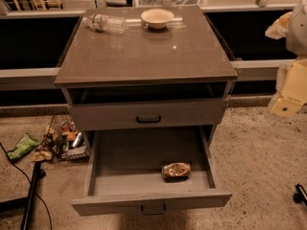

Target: Pick orange can from middle drawer and place on counter

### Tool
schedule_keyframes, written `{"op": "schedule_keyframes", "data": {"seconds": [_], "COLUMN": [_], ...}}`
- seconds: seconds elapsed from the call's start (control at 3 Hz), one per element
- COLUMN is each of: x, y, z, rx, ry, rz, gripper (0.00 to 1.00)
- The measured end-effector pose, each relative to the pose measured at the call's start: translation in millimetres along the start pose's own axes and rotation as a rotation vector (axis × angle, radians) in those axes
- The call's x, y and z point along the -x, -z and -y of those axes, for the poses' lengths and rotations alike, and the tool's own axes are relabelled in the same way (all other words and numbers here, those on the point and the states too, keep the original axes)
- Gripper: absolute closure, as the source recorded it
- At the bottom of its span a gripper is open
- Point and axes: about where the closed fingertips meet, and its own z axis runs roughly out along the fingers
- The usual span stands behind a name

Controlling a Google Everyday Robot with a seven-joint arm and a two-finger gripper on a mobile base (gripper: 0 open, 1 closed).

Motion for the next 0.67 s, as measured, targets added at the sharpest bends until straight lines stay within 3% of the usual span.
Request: {"op": "schedule_keyframes", "data": {"seconds": [0.33,0.67], "x": [0.0,2.8], "y": [0.0,-34.7], "z": [0.0,-7.2], "rx": [0.0,0.053], "ry": [0.0,0.017], "rz": [0.0,0.03], "gripper": [0.0,0.0]}}
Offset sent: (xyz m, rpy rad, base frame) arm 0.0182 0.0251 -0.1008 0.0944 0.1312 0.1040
